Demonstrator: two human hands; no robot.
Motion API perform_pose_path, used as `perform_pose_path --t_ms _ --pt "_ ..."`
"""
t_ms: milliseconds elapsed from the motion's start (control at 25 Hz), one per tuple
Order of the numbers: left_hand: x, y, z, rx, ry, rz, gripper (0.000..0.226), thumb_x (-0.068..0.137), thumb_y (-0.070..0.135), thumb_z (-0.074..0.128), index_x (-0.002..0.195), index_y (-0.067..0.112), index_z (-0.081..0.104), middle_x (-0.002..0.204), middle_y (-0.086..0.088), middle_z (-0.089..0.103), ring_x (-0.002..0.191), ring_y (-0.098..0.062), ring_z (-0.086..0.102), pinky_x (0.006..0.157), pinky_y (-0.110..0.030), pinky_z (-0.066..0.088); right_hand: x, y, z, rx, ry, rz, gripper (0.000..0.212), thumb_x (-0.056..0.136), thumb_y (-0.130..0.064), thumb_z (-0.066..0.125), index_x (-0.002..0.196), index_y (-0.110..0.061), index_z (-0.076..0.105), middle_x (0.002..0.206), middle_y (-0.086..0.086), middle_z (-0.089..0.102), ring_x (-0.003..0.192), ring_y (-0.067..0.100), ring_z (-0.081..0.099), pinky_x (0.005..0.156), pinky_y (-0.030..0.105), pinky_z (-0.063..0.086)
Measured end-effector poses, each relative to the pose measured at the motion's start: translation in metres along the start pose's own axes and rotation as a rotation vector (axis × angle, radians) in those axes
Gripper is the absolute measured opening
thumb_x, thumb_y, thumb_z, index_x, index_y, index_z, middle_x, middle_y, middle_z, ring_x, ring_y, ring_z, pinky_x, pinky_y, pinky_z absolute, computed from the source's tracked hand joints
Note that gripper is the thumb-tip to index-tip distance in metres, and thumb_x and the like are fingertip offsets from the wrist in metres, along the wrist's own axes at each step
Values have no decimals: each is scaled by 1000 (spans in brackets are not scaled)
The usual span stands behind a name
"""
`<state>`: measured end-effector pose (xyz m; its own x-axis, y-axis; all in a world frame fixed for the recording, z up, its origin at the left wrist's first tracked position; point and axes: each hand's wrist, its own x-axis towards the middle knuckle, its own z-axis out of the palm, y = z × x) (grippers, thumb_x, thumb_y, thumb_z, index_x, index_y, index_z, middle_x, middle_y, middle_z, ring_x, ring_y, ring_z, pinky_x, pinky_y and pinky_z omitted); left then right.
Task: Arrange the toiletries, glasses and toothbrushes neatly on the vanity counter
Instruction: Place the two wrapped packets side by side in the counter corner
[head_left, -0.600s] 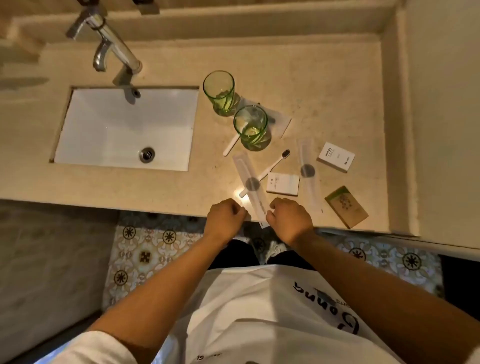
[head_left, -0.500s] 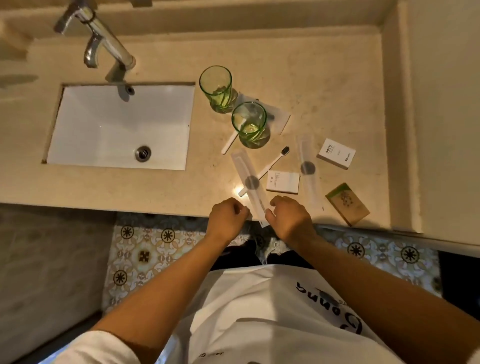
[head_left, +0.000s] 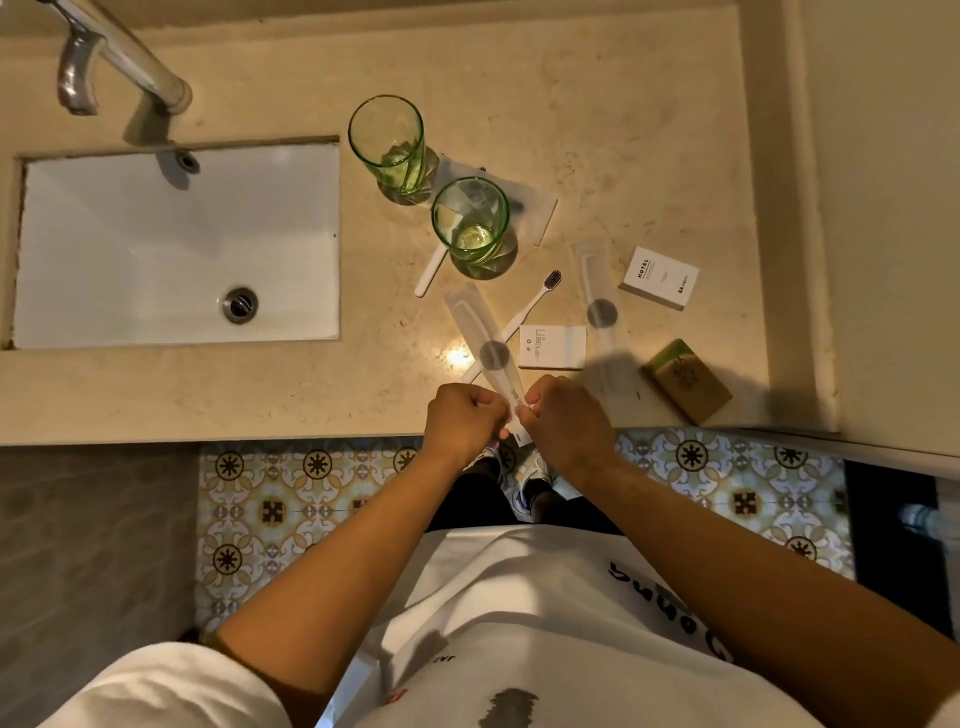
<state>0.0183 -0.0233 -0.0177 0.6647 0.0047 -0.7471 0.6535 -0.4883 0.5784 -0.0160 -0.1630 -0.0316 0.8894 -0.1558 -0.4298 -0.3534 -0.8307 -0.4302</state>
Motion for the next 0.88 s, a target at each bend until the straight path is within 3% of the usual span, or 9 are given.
perform_pose_path --t_ms 120,280,400,520,640,760,880 --pt "1 2 -1 -11 -17 -11 14 83 2 65 75 0 76 69 -18 75 59 -24 71 64 -40 65 2 -1 2 -12 -22 -15 19 94 -28 61 91 -11 69 90 7 70 78 23 64 66 30 51" --pt "1 2 -3 3 -30 -12 16 83 2 66 73 5 78 68 -15 75 55 -17 68 50 -22 52 1 -2 4 -1 -39 -24 16 96 -15 54 89 -6 65 86 10 69 74 24 63 60 29 47" --pt "0 0 -5 -31 -20 -34 14 83 8 66 75 2 76 64 -12 72 56 -19 67 54 -25 54 0 -1 0 119 -51 -93 14 95 -11 52 90 -5 64 92 12 66 81 27 62 70 40 54" --pt "-4 4 -8 -205 3 -73 27 88 21 64 83 -5 74 71 -15 74 64 -24 73 62 -36 64 -3 -4 -6 204 -22 -253 6 91 -10 61 86 -7 64 91 10 65 69 20 56 59 29 46" --pt "-11 9 -18 -356 -17 -49 37 93 34 65 87 -1 75 81 -17 78 72 -24 77 65 -33 64 -7 -15 -12 228 58 -499 4 85 -5 70 85 -2 67 88 13 64 62 16 53 54 27 46" --pt "-17 11 -34 -364 56 11 34 96 27 65 86 -4 72 83 -22 76 77 -33 77 68 -38 65 -4 -25 -19 222 108 -663 11 88 -12 70 88 -1 69 92 12 63 68 19 57 63 25 51" --pt "-19 16 -51 -338 122 65 27 93 15 65 87 -11 67 82 -28 71 72 -32 73 71 -41 66 0 -39 -32 183 34 -686 10 92 -23 67 94 -13 67 101 2 58 78 16 58 70 26 50"
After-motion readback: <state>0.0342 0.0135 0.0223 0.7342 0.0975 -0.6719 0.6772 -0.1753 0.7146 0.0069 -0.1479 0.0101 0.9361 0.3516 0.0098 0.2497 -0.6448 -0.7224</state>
